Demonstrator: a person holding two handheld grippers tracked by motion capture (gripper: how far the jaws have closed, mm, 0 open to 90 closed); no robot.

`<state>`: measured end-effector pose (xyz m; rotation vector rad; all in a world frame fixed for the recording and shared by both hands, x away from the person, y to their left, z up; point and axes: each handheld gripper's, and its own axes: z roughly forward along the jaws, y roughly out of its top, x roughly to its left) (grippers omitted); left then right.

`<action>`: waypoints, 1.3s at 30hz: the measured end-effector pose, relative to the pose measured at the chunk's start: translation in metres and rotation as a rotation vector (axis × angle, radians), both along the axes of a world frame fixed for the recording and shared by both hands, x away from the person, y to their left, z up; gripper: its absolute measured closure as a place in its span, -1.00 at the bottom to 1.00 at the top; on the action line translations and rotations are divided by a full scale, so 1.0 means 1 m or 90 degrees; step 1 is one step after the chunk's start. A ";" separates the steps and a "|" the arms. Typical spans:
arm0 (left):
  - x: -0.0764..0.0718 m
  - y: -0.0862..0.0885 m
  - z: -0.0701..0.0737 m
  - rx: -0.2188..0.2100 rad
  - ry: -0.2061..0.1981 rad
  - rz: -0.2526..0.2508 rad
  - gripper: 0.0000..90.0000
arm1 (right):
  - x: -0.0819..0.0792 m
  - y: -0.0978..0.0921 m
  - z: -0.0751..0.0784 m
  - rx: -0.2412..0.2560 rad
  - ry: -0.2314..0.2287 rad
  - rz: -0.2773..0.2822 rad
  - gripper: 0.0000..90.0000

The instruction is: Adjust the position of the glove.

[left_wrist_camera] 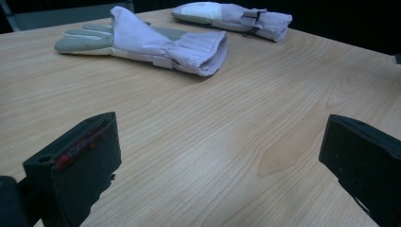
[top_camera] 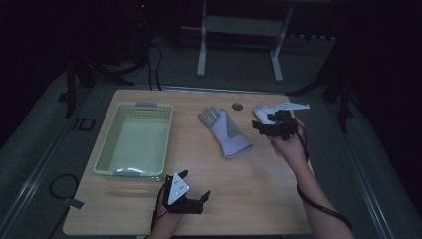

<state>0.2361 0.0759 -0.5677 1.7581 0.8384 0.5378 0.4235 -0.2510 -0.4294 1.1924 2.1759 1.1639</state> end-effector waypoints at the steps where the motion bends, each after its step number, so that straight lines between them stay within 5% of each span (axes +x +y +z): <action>1: 0.000 0.000 0.000 0.000 0.000 -0.001 -1.00 | 0.001 0.003 -0.001 0.004 0.002 0.005 -0.35; 13: 0.001 0.001 0.000 -0.007 0.006 -0.007 -1.00 | 0.028 0.037 -0.023 -0.014 0.038 0.041 -0.08; 23: 0.001 0.001 0.000 -0.010 0.006 -0.009 -1.00 | 0.047 0.055 -0.053 -0.073 0.079 0.064 0.15; 30: 0.001 0.001 0.000 -0.012 0.006 -0.010 -1.00 | 0.061 0.059 -0.069 -0.082 0.106 0.068 0.16; 39: 0.001 0.002 0.000 -0.014 0.007 -0.010 -1.00 | 0.074 0.075 -0.087 -0.140 0.108 0.074 0.01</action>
